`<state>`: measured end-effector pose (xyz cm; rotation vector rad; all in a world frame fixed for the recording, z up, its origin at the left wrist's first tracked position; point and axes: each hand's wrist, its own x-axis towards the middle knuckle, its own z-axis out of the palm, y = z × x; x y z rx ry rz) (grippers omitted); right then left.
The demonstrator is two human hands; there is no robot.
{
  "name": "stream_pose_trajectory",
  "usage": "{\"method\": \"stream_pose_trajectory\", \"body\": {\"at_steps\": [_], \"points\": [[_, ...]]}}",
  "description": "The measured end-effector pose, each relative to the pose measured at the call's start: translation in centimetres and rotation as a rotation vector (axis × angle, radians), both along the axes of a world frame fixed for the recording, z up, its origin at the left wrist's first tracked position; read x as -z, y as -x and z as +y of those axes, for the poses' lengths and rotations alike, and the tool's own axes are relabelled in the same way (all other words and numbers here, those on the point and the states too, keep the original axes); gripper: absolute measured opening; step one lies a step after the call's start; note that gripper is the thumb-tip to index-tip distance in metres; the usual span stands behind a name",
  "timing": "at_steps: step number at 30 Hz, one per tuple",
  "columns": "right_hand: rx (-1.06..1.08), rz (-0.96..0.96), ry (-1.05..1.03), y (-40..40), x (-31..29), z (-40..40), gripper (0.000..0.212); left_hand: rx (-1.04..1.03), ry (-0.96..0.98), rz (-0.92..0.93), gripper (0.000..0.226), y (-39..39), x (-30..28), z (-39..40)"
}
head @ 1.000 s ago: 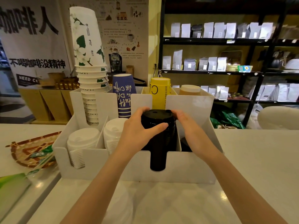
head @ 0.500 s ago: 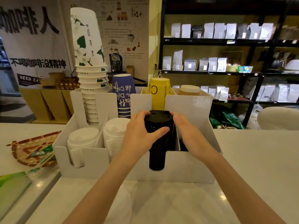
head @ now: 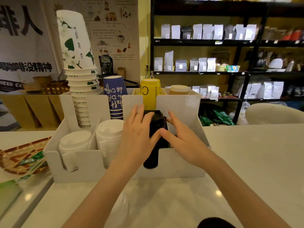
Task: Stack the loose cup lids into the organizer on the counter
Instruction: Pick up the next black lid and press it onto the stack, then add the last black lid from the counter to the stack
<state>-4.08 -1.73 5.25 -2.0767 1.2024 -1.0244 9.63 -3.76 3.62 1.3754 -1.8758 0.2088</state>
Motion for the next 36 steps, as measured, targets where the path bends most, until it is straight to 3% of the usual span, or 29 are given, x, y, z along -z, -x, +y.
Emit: {"method": "stream_pose_trajectory", "body": {"at_steps": [4, 9, 14, 18, 24, 29, 36], "points": [[0.094, 0.011, -0.007, 2.3, 0.4, 2.7, 0.067, 0.154, 0.094, 0.015, 0.05, 1.7, 0.1, 2.1], [0.191, 0.121, -0.011, 6.9, 2.5, 7.1, 0.064, 0.476, -0.136, 0.189, 0.038, 4.5, 1.7, 5.9], [0.312, 0.211, -0.068, 10.5, 5.7, 12.1, 0.07, 0.617, -0.431, 0.118, 0.062, 6.1, 5.9, 9.7], [0.337, 0.265, -0.117, 12.2, 8.0, 15.0, 0.057, 0.651, -0.623, -0.025, 0.083, 6.2, 8.3, 11.8], [0.38, 0.313, -0.156, 12.7, 10.3, 16.8, 0.043, 0.75, -0.65, -0.096, 0.096, 5.9, 9.2, 11.7], [0.298, 0.325, -0.129, 12.3, 10.6, 16.8, 0.028, 0.8, -0.667, -0.059, 0.088, 5.7, 9.6, 11.1], [0.277, 0.302, -0.11, 12.3, 10.3, 16.2, 0.032, 0.771, -0.623, 0.051, 0.083, 6.0, 9.6, 10.7]]}}
